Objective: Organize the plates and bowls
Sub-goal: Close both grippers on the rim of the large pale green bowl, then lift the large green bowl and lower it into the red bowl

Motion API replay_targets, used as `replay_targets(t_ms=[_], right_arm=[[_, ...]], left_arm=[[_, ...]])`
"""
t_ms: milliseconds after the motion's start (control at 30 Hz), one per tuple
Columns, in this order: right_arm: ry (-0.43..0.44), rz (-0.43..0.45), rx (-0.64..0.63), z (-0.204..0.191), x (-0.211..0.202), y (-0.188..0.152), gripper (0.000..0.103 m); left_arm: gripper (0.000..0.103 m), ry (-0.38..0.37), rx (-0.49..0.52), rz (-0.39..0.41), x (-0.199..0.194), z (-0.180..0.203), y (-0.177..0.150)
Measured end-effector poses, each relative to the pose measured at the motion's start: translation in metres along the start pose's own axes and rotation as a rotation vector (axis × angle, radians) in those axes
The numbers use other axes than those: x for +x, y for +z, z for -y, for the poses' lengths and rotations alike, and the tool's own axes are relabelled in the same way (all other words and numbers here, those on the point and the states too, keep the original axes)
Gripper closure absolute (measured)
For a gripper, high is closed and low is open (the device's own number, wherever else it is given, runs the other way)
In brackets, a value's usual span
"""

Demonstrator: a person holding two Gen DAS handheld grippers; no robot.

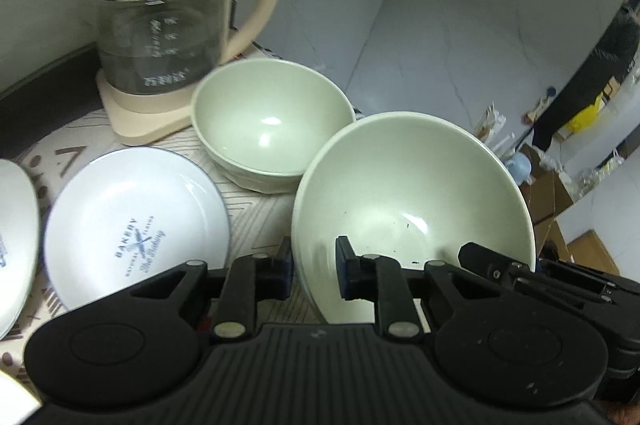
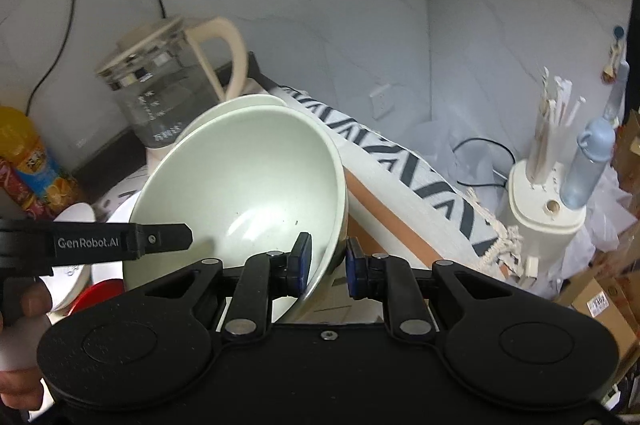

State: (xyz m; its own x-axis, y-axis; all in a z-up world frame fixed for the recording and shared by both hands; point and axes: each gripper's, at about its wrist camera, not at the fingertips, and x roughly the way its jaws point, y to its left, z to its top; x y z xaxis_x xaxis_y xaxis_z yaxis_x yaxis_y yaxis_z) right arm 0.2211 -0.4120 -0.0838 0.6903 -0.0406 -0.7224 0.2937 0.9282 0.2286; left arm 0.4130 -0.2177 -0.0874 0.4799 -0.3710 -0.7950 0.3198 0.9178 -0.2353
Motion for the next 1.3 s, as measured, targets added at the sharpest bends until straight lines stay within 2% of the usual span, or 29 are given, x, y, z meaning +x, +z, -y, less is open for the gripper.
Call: replay_targets(t_ms=[200, 367, 933, 1300], right_arm=[[0.037, 0.021, -0.043, -0.013, -0.009, 0.001, 0.085], [0.073, 0.026, -0.073, -0.019, -0.015, 0.001, 0.085], [0.233, 0.002, -0.211, -0.065, -0.031, -0.015, 0.085], [0.306, -0.074, -0.296, -0.091, -0.033, -0.034, 0.085]], left_arm=[[0.086, 0.030, -0.026, 0.042, -0.018, -0.006, -0.008], [0.096, 0.059, -0.079, 0.070, -0.035, -0.014, -0.016], [0.097, 0.184, -0.259, 0.151, -0.096, -0.044, -0.058], [0.097, 0.250, -0.364, 0.143, -0.119, -0.061, -0.093]])
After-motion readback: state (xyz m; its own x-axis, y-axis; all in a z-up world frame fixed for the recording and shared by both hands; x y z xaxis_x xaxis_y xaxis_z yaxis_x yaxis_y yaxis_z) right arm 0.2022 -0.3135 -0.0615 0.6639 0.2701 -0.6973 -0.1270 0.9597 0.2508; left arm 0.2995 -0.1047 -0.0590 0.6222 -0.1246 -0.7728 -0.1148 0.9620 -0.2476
